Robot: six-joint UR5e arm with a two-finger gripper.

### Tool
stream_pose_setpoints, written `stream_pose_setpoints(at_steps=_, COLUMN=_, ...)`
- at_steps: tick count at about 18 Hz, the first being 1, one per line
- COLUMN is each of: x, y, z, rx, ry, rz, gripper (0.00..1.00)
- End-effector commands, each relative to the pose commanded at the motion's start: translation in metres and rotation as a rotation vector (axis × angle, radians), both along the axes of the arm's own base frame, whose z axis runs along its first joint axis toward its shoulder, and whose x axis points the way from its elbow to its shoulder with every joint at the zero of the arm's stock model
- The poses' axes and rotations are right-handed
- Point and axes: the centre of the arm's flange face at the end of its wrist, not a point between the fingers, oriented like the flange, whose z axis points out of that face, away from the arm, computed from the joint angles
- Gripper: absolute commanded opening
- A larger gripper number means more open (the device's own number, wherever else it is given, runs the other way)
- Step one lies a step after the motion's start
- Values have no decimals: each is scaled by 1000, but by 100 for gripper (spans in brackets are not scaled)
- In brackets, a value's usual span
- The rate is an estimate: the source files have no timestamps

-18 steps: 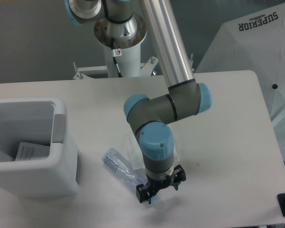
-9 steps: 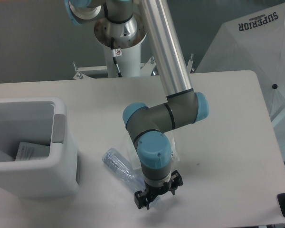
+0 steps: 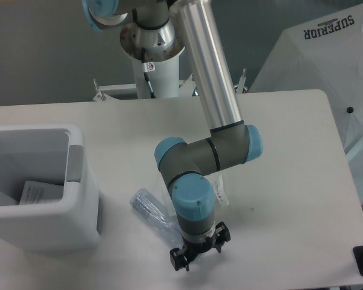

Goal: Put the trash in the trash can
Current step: 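Close the gripper on the clear plastic bottle and lift it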

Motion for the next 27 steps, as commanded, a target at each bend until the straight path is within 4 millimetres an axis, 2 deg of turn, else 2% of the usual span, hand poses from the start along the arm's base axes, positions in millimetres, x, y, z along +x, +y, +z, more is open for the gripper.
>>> stream_pose_setpoints(at_steps=2, x=-1, y=1, z=0, rx=3, ry=3, rz=0, gripper=73)
stream_pose_setpoints(at_steps=3, x=-1, y=1, z=0, rx=3, ry=3, rz=0, gripper=63)
stream_pose_setpoints(at_steps=12, x=6, y=5, z=-1, rx=-2, ry=6, rz=-9, gripper=53)
stream_pose_setpoints(at_steps=24, x=11, y=1, z=-7, rx=-28, ry=12, rz=-9, gripper=52)
stream_pose_setpoints(at_steps=25, x=12, y=3, z=-6, rx=-26, ry=14, rz=-11, gripper=51)
stream_pose_setpoints(at_steps=27, x=12, y=4, z=-4, rx=-19, ry=13, rz=5, gripper=40)
